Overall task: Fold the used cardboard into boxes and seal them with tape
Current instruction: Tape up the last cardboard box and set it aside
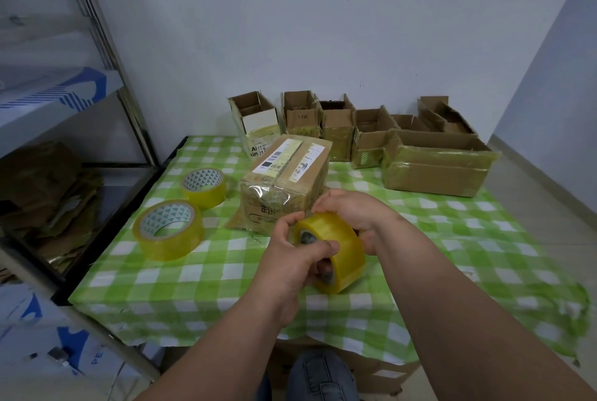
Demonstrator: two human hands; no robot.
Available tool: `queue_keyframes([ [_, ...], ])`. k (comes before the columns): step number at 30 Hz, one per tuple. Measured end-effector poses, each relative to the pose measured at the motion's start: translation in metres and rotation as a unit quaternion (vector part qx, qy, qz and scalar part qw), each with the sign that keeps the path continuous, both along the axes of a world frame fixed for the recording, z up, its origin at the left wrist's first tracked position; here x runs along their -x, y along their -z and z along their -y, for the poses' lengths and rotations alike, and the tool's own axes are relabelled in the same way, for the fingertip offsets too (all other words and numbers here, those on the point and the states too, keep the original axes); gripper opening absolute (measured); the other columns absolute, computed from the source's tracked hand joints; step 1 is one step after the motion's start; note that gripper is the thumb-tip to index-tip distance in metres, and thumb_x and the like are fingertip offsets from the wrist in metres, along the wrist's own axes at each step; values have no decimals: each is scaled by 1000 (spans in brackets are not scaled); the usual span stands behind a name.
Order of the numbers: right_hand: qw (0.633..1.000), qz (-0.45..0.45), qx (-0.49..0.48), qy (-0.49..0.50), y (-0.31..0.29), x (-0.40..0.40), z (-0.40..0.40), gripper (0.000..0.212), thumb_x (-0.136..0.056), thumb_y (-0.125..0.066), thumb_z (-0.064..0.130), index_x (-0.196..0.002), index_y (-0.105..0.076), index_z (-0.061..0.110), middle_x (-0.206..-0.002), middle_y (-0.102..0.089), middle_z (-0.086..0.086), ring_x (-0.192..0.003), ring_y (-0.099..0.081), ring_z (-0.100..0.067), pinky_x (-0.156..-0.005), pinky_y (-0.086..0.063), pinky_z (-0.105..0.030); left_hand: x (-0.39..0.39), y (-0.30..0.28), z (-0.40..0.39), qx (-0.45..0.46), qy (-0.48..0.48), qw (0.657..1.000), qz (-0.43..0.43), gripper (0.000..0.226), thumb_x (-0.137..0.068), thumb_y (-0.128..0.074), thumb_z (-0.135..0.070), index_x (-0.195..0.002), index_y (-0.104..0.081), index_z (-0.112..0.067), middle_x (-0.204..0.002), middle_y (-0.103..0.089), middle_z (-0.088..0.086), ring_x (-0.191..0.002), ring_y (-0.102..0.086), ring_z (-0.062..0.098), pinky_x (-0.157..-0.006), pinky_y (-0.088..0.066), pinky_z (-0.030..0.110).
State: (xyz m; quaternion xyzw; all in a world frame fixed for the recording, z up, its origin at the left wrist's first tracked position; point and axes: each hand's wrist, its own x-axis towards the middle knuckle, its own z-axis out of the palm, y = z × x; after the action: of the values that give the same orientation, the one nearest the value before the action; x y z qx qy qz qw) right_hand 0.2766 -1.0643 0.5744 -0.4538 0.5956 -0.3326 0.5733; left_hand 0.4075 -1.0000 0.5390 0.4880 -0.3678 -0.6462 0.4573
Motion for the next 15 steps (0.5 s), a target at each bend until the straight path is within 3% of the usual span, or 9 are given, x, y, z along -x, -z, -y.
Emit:
queue_keyframes([
  [4,1000,23,-11,-8,0,2,-3,4,-88,-66,9,-85,-66,12,-77,-66,-11,-69,-64,-27,-66,-54,-36,-2,-1,1,-1,10,1000,-1,65,-70,-82,-6,-117,-52,-39,-93,-68,13,-66,-63,24,-78,-55,44],
  [9,1000,16,0,-3,2,2,-3,11,-87,-64,6,-80,-65,14,-75,-63,-11,-67,-60,-25,-62,-51,-34,-2,-3,-1,-10,28,999,-15,67,-73,-81,-4,-121,-49,-38,-79,-66,8,-65,-61,22,-76,-52,41],
  [15,1000,-10,-14,-7,-3,0,-3,15,-91,-59,7,-79,-62,16,-77,-60,-11,-65,-57,-24,-57,-49,-30,-4,-3,-5,12,24,999,21,70,-74,-83,-9,-127,-47,-35,-71,-67,8,-64,-65,20,-86,-54,45],
])
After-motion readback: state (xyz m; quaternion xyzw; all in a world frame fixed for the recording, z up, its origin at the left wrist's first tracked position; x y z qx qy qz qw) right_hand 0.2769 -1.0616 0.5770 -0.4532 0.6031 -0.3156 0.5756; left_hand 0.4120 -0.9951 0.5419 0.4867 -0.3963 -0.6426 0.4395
